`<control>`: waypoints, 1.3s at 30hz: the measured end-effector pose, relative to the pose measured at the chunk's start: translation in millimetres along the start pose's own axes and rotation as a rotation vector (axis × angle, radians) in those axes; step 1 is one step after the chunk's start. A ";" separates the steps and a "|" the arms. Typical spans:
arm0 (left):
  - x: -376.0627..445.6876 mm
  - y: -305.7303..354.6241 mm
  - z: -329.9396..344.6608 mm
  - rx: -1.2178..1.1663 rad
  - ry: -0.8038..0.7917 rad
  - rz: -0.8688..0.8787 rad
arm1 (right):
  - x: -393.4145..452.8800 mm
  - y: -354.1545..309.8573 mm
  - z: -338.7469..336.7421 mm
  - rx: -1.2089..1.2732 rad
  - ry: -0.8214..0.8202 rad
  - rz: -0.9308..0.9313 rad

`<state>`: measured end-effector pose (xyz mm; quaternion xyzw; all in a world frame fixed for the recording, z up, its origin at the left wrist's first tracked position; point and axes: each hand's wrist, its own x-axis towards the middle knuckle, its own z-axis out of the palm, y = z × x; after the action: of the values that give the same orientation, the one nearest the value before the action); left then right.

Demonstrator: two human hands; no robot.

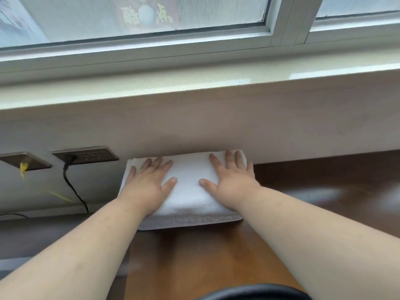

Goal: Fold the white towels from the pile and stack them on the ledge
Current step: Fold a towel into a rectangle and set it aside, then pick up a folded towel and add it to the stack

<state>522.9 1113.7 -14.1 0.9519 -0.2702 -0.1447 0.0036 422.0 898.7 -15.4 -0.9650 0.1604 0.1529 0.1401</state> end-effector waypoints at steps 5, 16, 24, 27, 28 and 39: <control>5.3 10.0 -9.4 0.034 -0.086 0.000 | -2.3 2.3 -2.4 -0.019 -0.043 0.033; -32.2 94.6 -104.2 -0.169 0.129 0.168 | -68.3 51.9 -116.6 0.168 0.197 0.087; -71.6 250.4 -181.6 -0.166 0.201 0.405 | -174.4 175.4 -194.3 0.110 0.387 0.247; -97.4 316.7 -192.5 -0.150 0.227 0.467 | -235.9 233.6 -206.2 0.144 0.465 0.313; -107.4 340.4 -193.7 -0.145 0.234 0.484 | -259.5 253.9 -207.2 0.151 0.490 0.338; -247.7 637.2 -130.5 -0.155 0.210 0.769 | -523.6 483.1 -163.3 0.128 0.571 0.620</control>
<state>30.8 687.9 232.8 0.7880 -0.5930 -0.0545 0.1566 -179.6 546.9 204.9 -0.8641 0.4845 -0.0959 0.0971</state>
